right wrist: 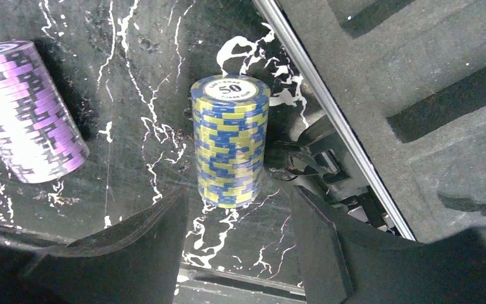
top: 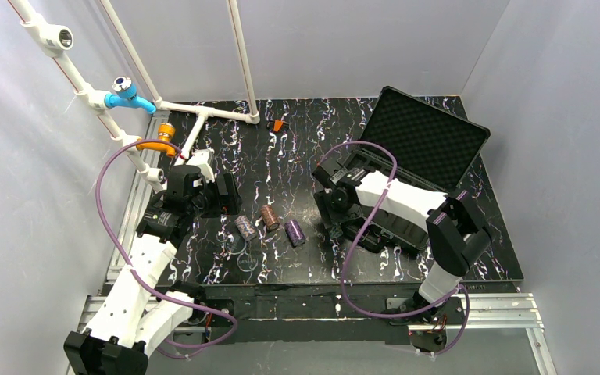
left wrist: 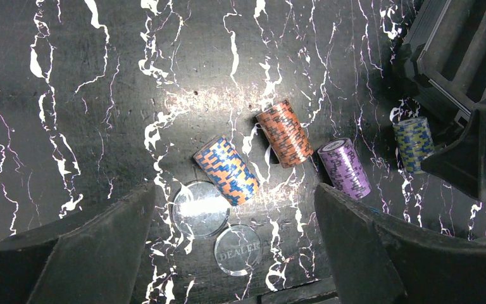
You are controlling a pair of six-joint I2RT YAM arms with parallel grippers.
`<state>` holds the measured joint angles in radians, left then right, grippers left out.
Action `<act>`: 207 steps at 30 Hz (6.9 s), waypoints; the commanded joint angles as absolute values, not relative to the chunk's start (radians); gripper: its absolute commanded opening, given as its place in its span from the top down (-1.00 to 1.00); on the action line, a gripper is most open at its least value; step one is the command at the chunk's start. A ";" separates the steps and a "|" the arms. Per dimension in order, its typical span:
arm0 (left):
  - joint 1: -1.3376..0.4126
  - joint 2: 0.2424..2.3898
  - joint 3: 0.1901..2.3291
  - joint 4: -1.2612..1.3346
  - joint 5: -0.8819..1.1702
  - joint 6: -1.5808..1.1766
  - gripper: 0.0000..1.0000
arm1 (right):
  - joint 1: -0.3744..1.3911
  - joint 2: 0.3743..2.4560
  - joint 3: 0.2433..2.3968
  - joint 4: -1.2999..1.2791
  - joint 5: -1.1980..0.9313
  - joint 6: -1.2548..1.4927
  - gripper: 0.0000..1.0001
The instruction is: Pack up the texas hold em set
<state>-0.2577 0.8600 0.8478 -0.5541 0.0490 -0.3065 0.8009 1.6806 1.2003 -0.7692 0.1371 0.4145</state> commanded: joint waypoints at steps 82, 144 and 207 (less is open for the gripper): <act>-0.264 0.829 0.841 -0.564 0.041 -0.295 -0.90 | 0.882 1.613 1.369 -0.504 0.203 0.527 0.97; -0.270 0.732 0.844 -0.770 -0.028 -0.329 -0.93 | 0.409 1.753 1.403 -0.331 0.144 0.682 0.97; -0.270 0.677 0.837 -0.752 -0.029 -0.304 -0.94 | 0.357 1.780 1.401 -0.476 0.203 0.864 -0.70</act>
<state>-0.2661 0.6930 0.8455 -0.7414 -0.0177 -0.3145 0.3668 1.8297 1.3800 -0.4210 0.1410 0.8700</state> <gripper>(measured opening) 0.967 0.824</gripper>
